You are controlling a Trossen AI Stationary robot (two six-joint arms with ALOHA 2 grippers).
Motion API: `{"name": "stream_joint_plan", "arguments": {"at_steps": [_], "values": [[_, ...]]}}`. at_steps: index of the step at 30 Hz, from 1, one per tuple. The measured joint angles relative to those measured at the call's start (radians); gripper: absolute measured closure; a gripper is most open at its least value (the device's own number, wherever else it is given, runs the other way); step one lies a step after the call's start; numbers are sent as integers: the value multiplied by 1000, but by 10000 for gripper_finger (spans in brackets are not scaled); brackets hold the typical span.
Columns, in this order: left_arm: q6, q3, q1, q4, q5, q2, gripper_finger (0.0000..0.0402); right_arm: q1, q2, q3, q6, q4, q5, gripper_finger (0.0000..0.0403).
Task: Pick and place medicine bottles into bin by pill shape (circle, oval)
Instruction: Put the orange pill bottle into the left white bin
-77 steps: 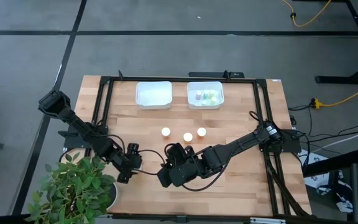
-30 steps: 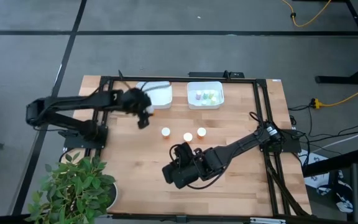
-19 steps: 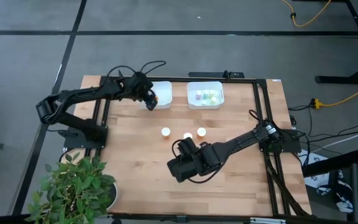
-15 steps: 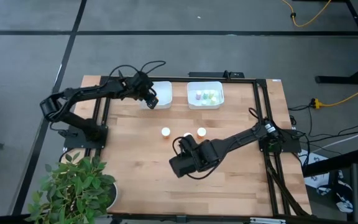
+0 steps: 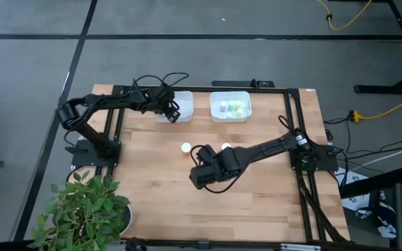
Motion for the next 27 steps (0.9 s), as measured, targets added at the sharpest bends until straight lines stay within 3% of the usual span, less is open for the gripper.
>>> {"name": "stream_joint_plan", "arguments": {"at_steps": [20, 27], "values": [[8, 1, 0, 63, -7, 0, 147, -18, 0, 0, -138, 2, -27, 260], [9, 165, -4, 18, -6, -15, 149, -19, 0, 0, -158, 2, -44, 260]]}}
